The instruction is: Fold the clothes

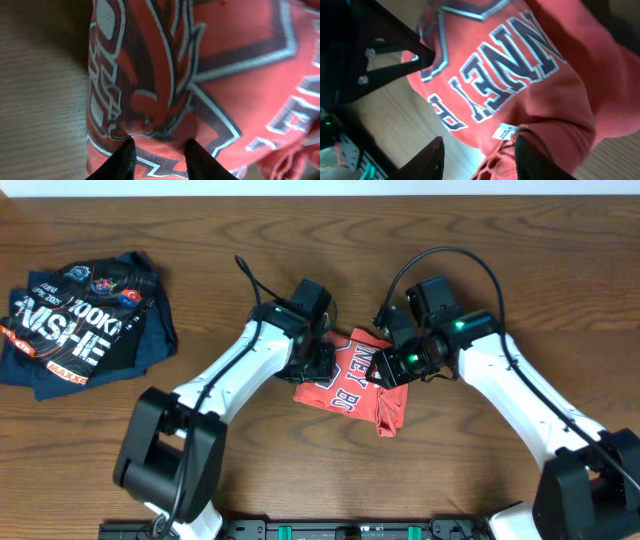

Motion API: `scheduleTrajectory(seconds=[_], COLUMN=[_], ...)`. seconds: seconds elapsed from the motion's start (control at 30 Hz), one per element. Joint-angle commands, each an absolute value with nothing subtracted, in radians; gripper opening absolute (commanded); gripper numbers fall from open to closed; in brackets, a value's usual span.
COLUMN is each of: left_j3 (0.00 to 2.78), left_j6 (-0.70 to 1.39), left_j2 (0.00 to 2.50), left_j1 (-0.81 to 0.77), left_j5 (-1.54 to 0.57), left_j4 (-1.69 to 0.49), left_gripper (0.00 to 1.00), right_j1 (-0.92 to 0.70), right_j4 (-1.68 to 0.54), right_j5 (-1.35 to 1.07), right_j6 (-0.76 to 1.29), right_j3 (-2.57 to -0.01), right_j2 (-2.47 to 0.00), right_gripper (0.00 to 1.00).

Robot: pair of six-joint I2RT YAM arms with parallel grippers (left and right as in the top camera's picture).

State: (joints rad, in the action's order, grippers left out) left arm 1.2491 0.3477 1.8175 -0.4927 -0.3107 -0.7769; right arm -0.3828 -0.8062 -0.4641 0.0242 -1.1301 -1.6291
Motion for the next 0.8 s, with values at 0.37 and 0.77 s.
scheduleTrajectory(seconds=[0.37,0.77], left_j3=[1.208,1.218], left_j6=[0.361,0.37], left_j2=[1.904,1.878], left_j1=[-0.494,-0.492], left_j5=[-0.271,-0.241], left_j4=[-0.788,-0.804], left_gripper=[0.34,0.34], right_j1=[-0.355,-0.317], right_j4=[-0.633,-0.638], right_j5=[0.071,0.112], right_j6=[0.169,0.151], right_j3=[-1.079,-1.081], right_j2=[-1.795,-1.791], right_gripper=[0.44,0.47])
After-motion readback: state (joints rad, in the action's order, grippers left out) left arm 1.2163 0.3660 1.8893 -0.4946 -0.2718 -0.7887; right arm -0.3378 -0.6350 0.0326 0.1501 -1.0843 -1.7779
